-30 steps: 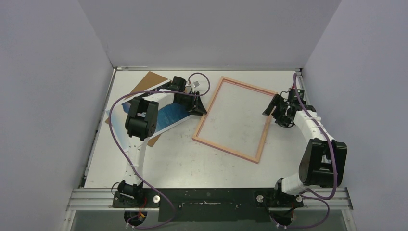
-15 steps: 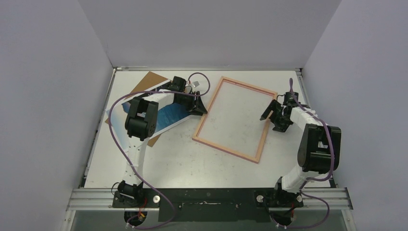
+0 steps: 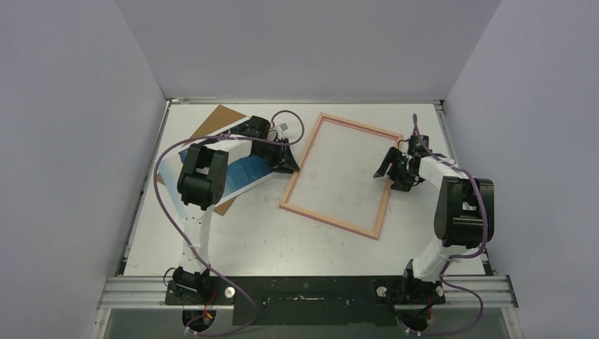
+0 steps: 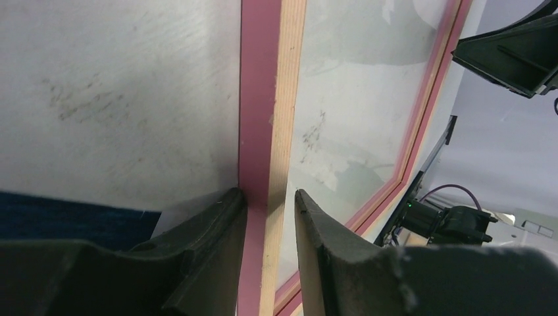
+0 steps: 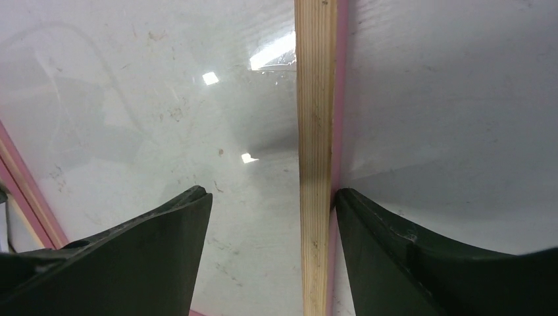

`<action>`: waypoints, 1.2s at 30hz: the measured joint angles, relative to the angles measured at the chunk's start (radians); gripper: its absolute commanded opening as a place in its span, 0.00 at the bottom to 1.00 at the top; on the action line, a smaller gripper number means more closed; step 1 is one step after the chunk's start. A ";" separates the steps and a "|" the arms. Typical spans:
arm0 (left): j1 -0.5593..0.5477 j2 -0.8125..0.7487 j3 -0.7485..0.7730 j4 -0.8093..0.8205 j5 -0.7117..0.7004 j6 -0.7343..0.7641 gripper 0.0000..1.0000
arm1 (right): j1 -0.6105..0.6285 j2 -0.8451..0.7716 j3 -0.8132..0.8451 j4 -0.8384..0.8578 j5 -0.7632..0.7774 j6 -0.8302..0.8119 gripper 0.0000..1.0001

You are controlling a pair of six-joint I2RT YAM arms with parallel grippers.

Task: Put the photo into the frame
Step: Move the photo frame to the center of the board, then pick up the photo at the center of the board.

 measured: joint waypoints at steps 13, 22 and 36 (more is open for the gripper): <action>0.005 -0.181 -0.222 -0.017 -0.135 0.028 0.32 | 0.110 0.000 0.000 0.007 0.051 -0.026 0.66; 0.013 -0.186 -0.162 -0.122 -0.150 0.062 0.47 | 0.121 -0.005 0.134 -0.103 0.121 -0.015 0.73; 0.207 -0.446 -0.066 -0.269 -0.551 0.156 0.95 | 0.116 -0.232 0.248 -0.146 0.149 -0.019 0.73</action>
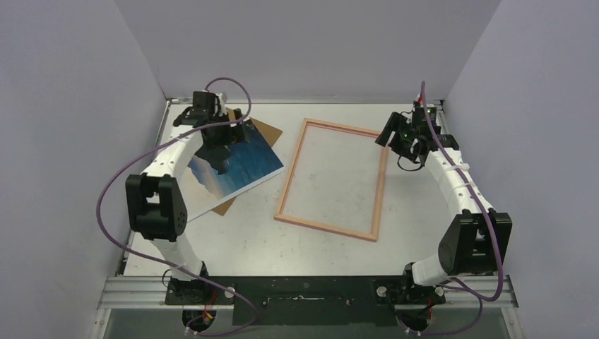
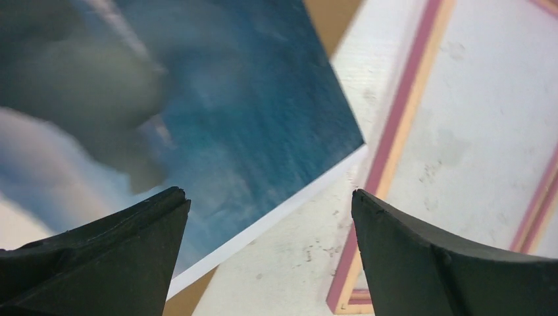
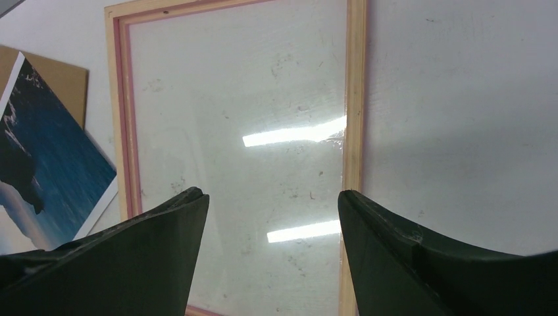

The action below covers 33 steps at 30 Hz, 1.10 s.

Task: Put the photo into the frame
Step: Pick up the photo at the center of the board.

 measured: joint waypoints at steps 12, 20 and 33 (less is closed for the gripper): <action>0.204 -0.362 -0.337 -0.034 -0.265 -0.146 0.80 | 0.099 0.002 -0.047 0.022 -0.024 0.042 0.72; 0.242 -0.367 -0.461 -0.005 -0.115 -0.204 0.70 | 0.365 0.184 0.055 0.120 -0.042 0.111 0.70; 0.229 -0.160 -0.460 0.124 0.096 -0.256 0.43 | 0.584 0.629 0.388 0.314 -0.106 0.186 0.66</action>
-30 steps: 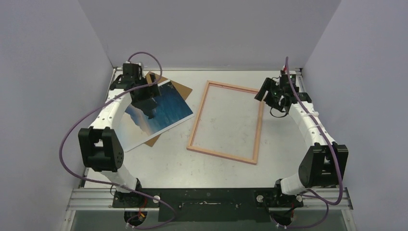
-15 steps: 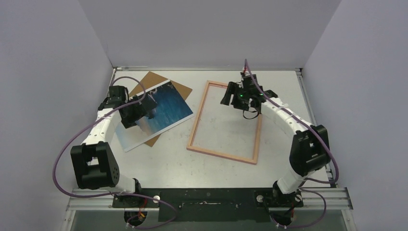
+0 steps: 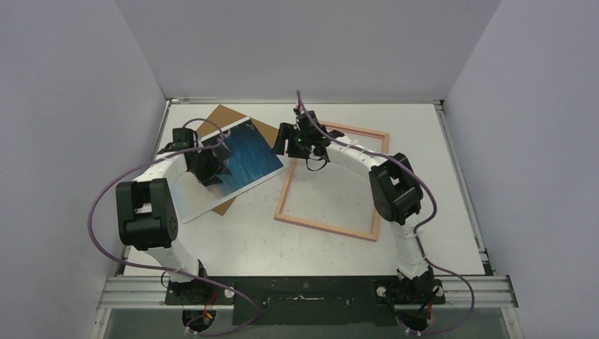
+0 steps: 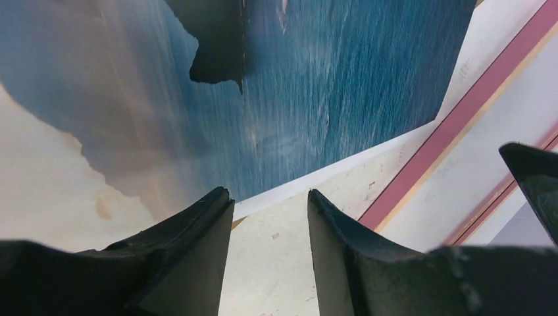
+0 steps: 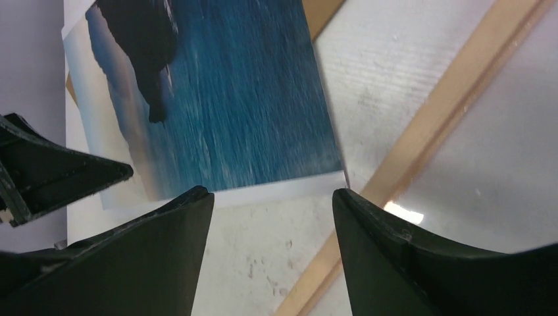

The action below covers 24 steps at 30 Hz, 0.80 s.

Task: Put the photo into the frame
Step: Pick up the photo at the center of the board.

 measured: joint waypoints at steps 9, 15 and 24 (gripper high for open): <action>-0.006 0.134 0.076 -0.023 -0.067 0.002 0.41 | 0.012 0.255 0.235 0.009 -0.003 0.004 0.64; -0.006 0.159 0.090 -0.062 -0.097 0.001 0.41 | 0.039 0.321 0.333 -0.033 0.032 -0.023 0.65; -0.006 0.175 0.111 -0.090 -0.101 0.010 0.41 | 0.051 0.406 0.465 -0.081 0.057 -0.028 0.65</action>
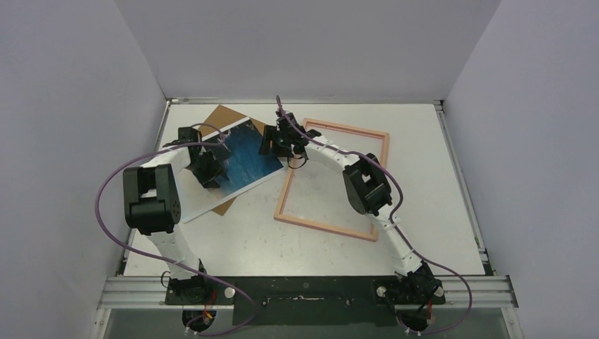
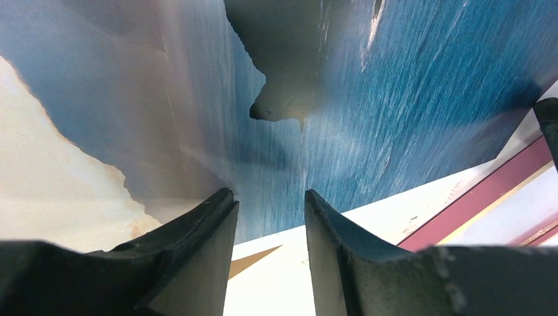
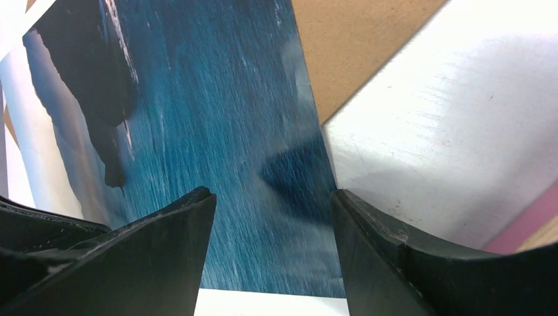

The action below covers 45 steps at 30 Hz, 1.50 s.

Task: Put the photo into the frame
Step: Pick up the photo at the center of the board.

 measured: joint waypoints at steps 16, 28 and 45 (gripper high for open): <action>0.001 0.007 0.007 -0.006 0.008 0.014 0.41 | -0.007 0.032 0.048 -0.005 0.019 0.026 0.66; 0.001 0.011 0.012 -0.011 0.009 0.017 0.41 | -0.042 0.062 0.047 0.105 -0.053 0.048 0.67; 0.003 0.025 0.026 -0.024 0.016 0.017 0.41 | -0.106 0.080 0.018 0.196 -0.316 0.105 0.67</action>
